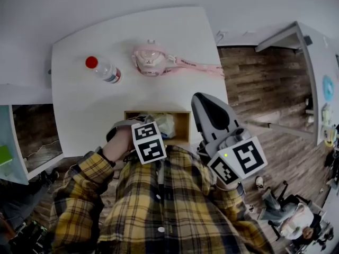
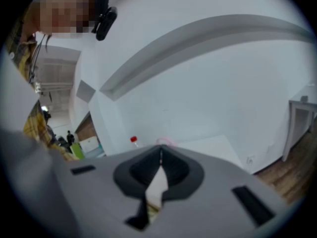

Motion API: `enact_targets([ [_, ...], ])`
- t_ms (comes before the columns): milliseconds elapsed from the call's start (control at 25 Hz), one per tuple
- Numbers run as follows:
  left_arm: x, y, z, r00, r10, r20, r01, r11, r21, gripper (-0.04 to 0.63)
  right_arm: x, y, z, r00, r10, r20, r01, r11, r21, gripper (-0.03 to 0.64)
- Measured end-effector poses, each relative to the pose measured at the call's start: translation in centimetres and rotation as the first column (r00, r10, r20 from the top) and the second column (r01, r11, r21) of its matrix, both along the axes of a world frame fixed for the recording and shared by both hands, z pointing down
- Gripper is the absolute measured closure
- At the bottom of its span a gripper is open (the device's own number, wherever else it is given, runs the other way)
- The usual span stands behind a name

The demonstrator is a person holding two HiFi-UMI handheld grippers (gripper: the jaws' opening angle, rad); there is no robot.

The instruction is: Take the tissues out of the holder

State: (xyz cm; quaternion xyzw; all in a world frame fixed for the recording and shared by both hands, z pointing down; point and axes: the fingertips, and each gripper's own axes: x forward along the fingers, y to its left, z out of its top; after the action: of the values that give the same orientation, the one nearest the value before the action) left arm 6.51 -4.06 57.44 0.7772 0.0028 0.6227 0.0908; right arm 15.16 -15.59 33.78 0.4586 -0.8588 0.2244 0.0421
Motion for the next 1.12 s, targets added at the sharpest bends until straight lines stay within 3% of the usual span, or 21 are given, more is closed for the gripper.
enact_targets([
  [320,-0.6,-0.5,-2.7,0.997,-0.062,-0.054,0.065,0.997,0.052,0.568,-2.1,-0.9,-0.6,0.996,-0.084,-0.022,0.084,0.996,0.019,0.604],
  [720,-2.2,-0.9,-8.9,0.977,-0.148,-0.154,0.158,0.986,0.058,0.568,-4.8,-1.4,-1.7,0.984,-0.176,-0.037,0.177,0.984,0.034,0.604],
  [920,-2.3,-3.2,-12.5,0.935,-0.234,-0.266,0.268,0.958,0.099,0.569,-4.9,-1.9,-2.1,0.981,-0.192,-0.041,0.193,0.980,0.045,0.604],
  [1120,-2.2,-6.1,-16.5,0.866,-0.299,-0.402,0.384,0.911,0.151,0.569,-3.6,-2.9,-3.0,0.986,-0.160,-0.048,0.163,0.985,0.065,0.604],
])
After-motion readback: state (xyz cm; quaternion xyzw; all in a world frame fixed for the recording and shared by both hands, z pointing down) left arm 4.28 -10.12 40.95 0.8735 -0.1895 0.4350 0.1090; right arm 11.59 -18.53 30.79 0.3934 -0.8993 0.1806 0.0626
